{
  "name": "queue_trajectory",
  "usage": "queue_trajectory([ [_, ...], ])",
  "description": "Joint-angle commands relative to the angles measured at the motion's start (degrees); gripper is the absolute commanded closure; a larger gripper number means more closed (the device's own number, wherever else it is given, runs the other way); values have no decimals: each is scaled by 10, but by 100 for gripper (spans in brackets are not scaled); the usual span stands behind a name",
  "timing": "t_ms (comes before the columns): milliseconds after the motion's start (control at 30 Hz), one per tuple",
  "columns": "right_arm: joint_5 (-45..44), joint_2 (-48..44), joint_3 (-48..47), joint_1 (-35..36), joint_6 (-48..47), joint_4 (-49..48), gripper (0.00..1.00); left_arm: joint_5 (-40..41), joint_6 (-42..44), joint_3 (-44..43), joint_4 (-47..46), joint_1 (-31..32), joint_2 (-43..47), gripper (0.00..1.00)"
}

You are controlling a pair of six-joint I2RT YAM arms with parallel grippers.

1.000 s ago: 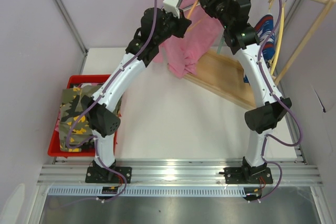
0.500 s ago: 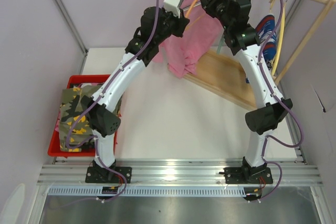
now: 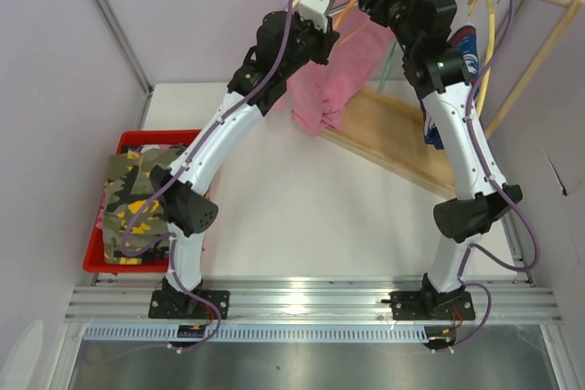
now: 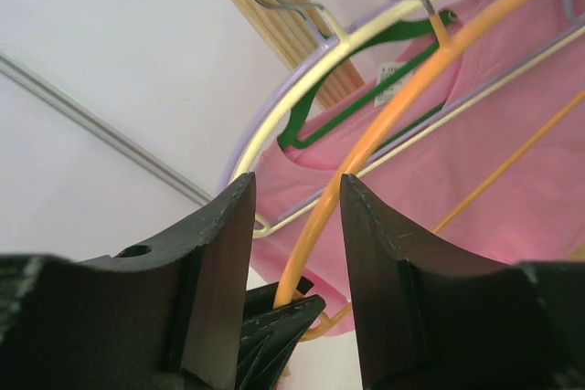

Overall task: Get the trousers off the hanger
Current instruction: Hang the hanger back to the clothesline with the left arm, then grab a hanger with trousers on it with the right arm

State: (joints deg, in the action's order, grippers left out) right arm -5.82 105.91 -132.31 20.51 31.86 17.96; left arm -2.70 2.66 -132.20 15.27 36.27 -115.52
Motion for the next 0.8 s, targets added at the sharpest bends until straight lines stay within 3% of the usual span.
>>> queue_trajectory([
  [0,-5,-34,-51,2,-58,30,53,19,13,-38,-21,3,8,96],
  [133,26,-54,-82,1,-88,75,48,24,12,-24,-13,3,25,85],
  [167,31,-59,-83,1,-91,81,47,24,10,-7,-15,3,32,77],
  [233,42,-72,-83,1,-106,104,45,22,9,6,-27,3,57,70],
  [333,37,-99,-81,1,-123,150,41,10,5,34,-35,3,81,44],
  [367,34,-115,-80,1,-134,161,38,3,0,41,-31,3,98,30],
  [467,15,-156,-60,1,-148,202,36,-13,-13,68,-30,3,136,13],
  [633,-51,-220,-27,1,-163,263,34,-18,-41,142,-35,3,205,1],
  [767,-158,-258,-21,1,-182,345,32,-41,-57,220,-42,3,276,1],
])
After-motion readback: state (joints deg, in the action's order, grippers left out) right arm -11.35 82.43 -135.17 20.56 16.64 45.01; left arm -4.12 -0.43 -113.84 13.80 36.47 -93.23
